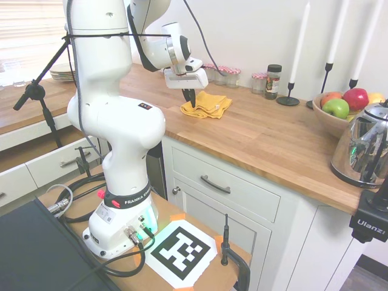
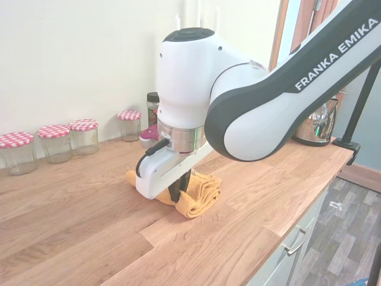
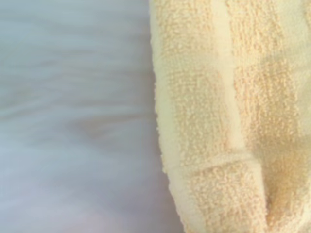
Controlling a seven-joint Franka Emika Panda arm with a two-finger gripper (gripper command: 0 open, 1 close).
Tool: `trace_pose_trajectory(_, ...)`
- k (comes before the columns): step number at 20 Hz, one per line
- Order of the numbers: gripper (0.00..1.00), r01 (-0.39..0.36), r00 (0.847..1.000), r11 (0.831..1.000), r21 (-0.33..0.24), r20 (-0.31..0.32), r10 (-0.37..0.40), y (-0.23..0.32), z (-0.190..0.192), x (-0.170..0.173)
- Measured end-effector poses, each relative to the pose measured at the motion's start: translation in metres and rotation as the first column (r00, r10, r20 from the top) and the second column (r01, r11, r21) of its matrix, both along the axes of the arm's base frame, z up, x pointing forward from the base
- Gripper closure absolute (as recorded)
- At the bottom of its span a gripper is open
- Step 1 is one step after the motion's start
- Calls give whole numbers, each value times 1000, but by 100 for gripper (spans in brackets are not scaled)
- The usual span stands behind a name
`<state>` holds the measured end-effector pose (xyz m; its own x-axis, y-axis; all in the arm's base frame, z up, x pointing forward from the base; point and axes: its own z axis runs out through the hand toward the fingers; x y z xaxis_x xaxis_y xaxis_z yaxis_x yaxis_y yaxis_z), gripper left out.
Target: Wipe the counter
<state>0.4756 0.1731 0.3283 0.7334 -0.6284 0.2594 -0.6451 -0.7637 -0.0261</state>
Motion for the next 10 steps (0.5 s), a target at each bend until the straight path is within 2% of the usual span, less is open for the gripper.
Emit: trace_pose_trajectory(10,100,94,996,992,80,-6,-94,-91,9,28)
